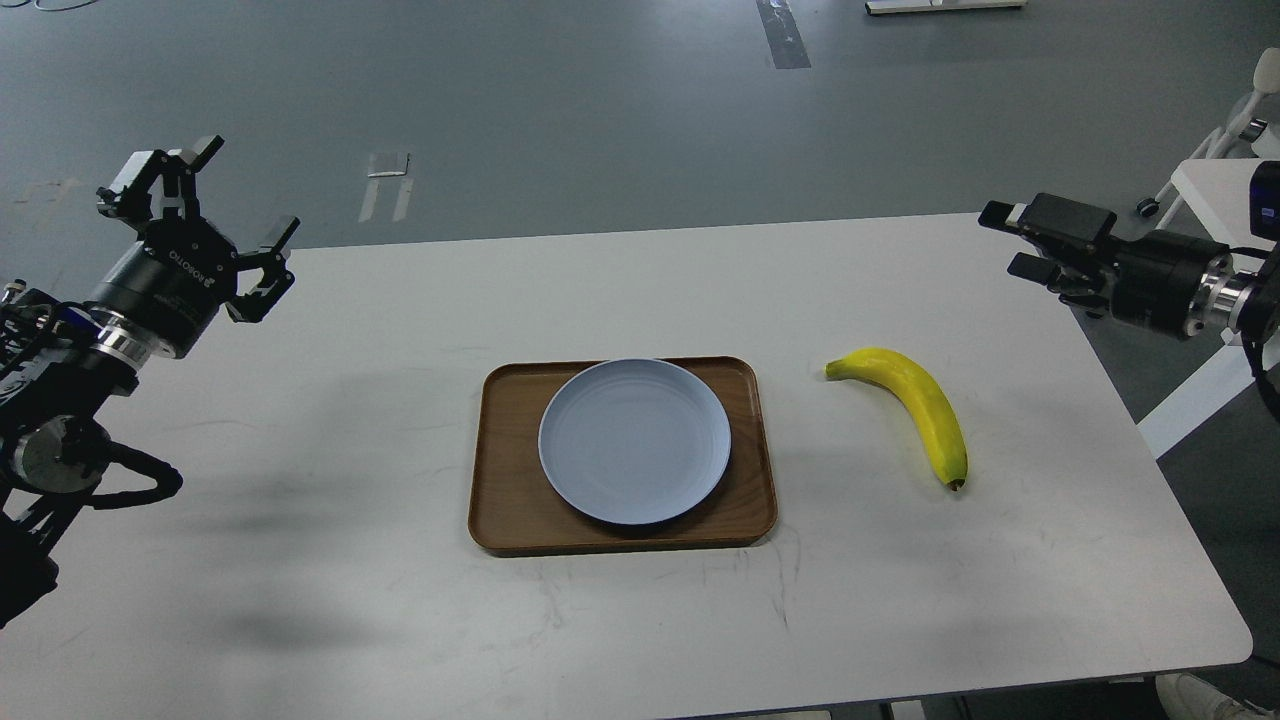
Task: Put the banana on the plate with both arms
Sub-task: 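Lower the right gripper to the yellow banana and grasp it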
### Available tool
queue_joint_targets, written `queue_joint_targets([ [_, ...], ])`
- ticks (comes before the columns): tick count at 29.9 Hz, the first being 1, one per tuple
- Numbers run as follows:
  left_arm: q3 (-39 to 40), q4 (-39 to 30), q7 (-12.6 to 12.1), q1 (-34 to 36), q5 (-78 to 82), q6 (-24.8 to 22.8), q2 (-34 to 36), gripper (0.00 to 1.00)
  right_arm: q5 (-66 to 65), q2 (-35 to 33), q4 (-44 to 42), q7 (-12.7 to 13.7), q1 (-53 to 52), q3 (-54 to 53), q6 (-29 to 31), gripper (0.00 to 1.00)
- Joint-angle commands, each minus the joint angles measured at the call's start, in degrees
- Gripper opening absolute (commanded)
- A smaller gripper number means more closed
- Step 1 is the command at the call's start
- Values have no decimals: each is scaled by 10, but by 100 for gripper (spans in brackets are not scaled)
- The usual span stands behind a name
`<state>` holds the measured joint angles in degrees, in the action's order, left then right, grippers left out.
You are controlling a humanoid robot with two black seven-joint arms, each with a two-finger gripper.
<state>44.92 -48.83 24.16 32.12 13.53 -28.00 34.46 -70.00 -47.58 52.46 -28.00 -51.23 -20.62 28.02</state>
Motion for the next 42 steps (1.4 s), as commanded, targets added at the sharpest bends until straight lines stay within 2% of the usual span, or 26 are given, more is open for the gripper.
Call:
queue_joint_targets([
  [1,1,-1,-2,0,0,0,2,98,-85,27,-9,0,-66,106,0,100],
  [7,1,-1,-2,0,0,0,2,98,-101,114,-97,0,-127,265,0,100],
  [11,1,-1,-2,0,0,0,2,98,-104,154,-108,0,-130,319,-9,100],
  [28,3,0,-2,0,0,0,4,98,-142,172,-156,0,-121,343,-21,100],
  [33,4,0,-2,0,0,0,5,98,-142,211,-174,0,-121,346,-23,92],
  [35,4,0,-2,0,0,0,5,98,-142,214,-174,0,-121,346,-23,87],
  [38,5,0,-2,0,0,0,5,98,-142,214,-174,0,-121,347,-22,68],
  [40,5,-1,-2,0,0,0,6,98,-142,213,-174,0,-121,350,-20,33],
  [42,5,0,-2,0,0,0,6,98,-142,212,-174,0,-121,365,-20,20],
])
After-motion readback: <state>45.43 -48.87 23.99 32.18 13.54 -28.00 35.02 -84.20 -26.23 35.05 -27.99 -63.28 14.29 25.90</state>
